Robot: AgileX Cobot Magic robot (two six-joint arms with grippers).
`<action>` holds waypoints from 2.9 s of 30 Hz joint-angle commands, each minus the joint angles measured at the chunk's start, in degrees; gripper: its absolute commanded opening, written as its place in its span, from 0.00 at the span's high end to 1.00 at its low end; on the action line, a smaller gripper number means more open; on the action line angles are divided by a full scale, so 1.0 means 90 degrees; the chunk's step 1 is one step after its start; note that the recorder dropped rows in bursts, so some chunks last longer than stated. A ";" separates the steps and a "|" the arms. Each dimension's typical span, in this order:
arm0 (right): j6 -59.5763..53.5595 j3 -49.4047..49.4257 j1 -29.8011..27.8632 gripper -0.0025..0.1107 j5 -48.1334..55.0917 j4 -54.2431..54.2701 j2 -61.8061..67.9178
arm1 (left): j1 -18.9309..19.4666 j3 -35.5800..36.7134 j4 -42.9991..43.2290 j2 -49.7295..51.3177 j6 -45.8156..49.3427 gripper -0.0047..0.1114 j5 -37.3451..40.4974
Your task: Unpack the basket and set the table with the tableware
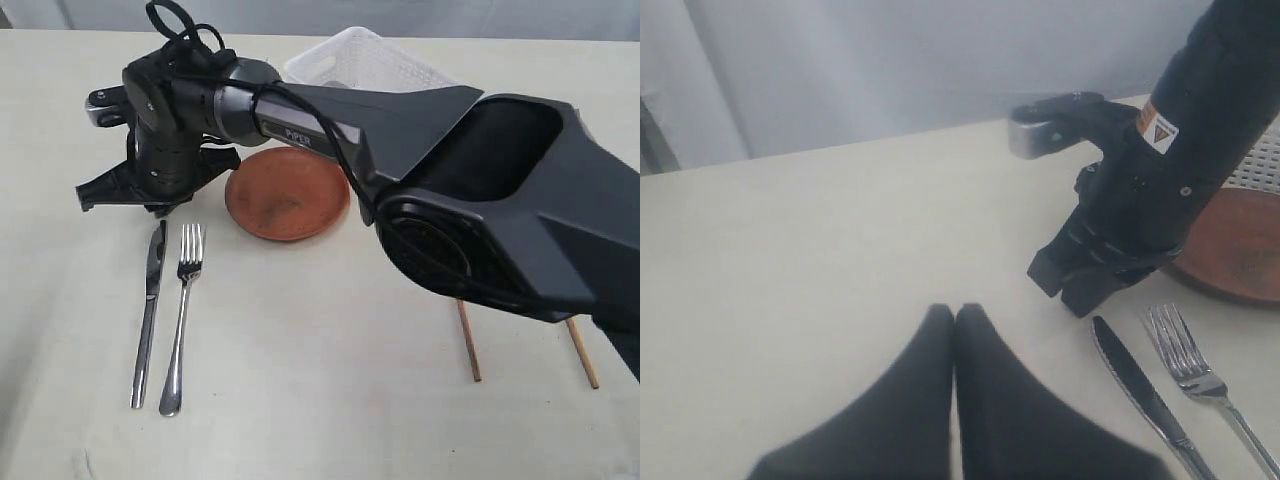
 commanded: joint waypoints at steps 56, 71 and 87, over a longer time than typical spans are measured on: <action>0.0473 0.3537 -0.0277 0.98 -0.0454 -0.0324 -0.3876 | 0.0016 0.0014 -0.0011 -0.0021 -0.0003 0.96 -0.0048; -0.0892 0.4900 -0.2678 0.96 0.0114 -0.0051 -0.5631 | 0.0016 0.0014 -0.0011 -0.0021 -0.0003 0.96 -0.0048; -0.4632 0.2867 -0.3937 0.52 0.0459 0.2540 -0.3502 | 0.0016 0.0014 -0.0011 -0.0021 -0.0003 0.96 -0.0048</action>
